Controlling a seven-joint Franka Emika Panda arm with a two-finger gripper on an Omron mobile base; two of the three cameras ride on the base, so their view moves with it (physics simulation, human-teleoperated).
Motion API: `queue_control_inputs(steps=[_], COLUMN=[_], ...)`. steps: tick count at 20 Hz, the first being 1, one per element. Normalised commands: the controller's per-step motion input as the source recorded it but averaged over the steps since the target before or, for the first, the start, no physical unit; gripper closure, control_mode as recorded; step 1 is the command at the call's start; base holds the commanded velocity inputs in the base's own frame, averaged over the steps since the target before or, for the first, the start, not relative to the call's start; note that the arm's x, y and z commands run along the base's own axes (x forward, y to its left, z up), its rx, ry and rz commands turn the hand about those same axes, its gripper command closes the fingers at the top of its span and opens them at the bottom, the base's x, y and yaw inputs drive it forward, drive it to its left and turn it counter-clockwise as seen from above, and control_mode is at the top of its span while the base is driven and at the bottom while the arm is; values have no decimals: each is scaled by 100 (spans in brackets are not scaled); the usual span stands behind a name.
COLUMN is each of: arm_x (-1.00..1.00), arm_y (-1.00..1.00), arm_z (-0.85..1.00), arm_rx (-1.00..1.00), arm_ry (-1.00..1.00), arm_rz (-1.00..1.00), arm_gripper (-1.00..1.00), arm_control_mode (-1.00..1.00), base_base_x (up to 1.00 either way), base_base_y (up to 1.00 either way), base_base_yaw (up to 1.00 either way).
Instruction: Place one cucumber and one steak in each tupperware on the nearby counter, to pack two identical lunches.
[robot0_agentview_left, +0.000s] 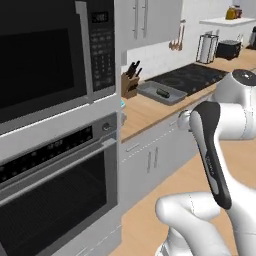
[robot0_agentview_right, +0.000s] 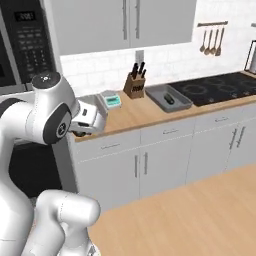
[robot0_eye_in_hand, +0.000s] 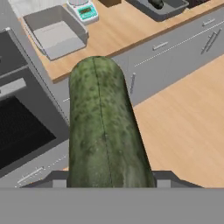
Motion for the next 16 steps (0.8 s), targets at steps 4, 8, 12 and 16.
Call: queue_control_inputs(steps=[4, 8, 12, 16], arm_x=[0, 0, 0, 0], arm_y=[0, 0, 0, 0], arm_z=[0, 0, 0, 0], arm_rx=[0, 0, 0, 0], arm_ry=[0, 0, 0, 0], arm_rz=[0, 0, 0, 0], arm_gripper=[100, 100, 100, 100], arm_control_mode=[100, 100, 100, 100], base_base_x=[100, 100, 95, 79], base_base_y=[-49, -61, -34, -3], base_base_yaw=[41, 47, 49, 54])
